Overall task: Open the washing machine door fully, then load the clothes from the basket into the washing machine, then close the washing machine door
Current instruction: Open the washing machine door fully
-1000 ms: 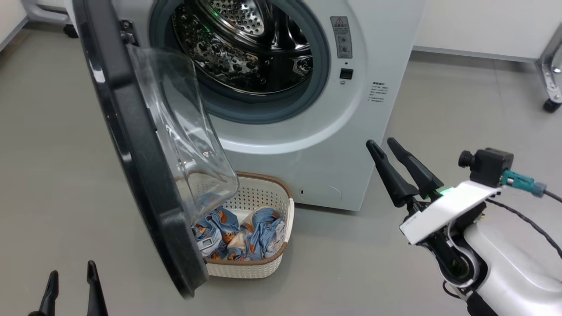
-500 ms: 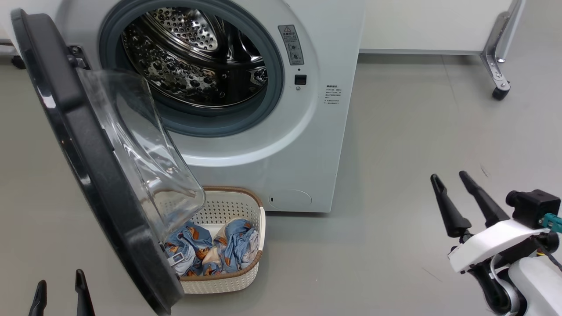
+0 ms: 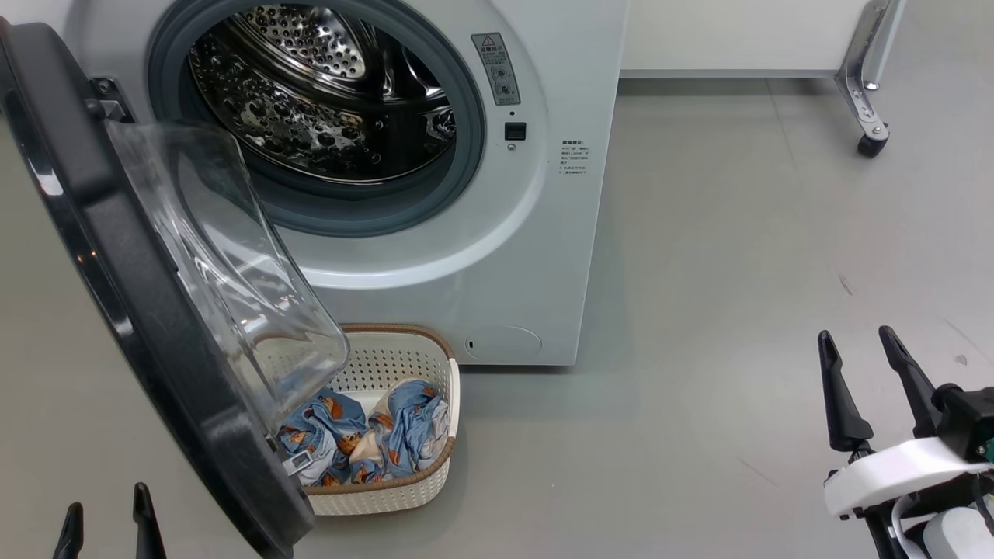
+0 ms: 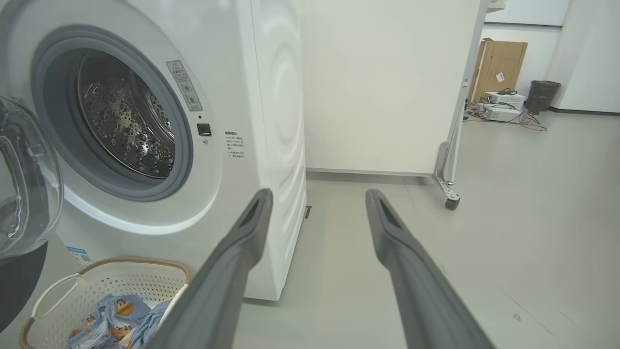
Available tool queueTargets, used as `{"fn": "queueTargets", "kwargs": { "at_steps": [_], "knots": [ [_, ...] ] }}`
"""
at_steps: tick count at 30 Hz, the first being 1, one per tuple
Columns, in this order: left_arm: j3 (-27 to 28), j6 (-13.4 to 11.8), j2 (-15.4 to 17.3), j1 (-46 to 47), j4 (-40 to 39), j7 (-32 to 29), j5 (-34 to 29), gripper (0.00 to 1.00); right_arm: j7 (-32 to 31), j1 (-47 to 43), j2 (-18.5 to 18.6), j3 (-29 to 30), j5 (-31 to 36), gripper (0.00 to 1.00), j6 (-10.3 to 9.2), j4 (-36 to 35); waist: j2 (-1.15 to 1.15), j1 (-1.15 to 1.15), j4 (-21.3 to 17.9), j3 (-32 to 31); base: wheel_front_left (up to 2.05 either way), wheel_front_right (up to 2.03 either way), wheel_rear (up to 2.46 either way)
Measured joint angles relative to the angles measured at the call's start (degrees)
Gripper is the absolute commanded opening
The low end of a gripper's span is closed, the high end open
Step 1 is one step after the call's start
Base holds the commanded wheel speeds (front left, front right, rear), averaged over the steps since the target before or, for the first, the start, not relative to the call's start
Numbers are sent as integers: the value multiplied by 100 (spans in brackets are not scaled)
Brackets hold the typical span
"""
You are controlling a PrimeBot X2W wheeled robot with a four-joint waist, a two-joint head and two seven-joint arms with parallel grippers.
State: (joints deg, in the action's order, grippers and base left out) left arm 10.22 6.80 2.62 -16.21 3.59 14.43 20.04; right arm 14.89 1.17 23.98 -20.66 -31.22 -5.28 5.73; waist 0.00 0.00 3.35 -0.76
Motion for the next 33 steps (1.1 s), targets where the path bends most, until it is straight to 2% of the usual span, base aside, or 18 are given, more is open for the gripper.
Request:
{"fn": "queueTargets", "kwargs": {
  "at_steps": [8,15,19,20,21,22,25,28,33],
  "knots": [
    [63,24,-1,7,80,0,-3,100,0,-632,-376,522,422,100,-43,-86,0,0,28,45,0,0,0],
    [76,27,-2,15,154,0,-3,100,0,-931,-643,758,662,100,-42,-104,0,0,50,64,0,0,0],
    [93,32,-2,51,199,0,-3,100,0,-1025,-782,872,759,100,-10,-110,0,0,66,64,0,0,0],
    [92,32,-2,67,242,1,-2,97,0,-1026,-801,898,781,100,18,-118,0,0,69,62,0,0,0],
    [91,32,-3,77,277,0,-2,38,0,-1027,-816,928,810,100,22,-130,0,0,71,61,0,0,0],
    [90,32,-4,84,291,0,1,0,0,-1030,-831,961,839,100,59,-136,0,0,74,59,0,0,0],
    [146,32,-13,98,327,0,31,0,0,-1080,-915,1061,931,100,124,-156,0,0,81,54,0,0,0],
    [458,32,-25,158,280,0,76,0,0,-1146,-981,1117,989,100,177,-158,0,0,94,49,0,0,0],
    [976,-20,-38,503,-439,1,125,0,0,-1221,-1080,1280,1089,100,291,-175,0,0,130,37,0,0,0]
  ]
}}
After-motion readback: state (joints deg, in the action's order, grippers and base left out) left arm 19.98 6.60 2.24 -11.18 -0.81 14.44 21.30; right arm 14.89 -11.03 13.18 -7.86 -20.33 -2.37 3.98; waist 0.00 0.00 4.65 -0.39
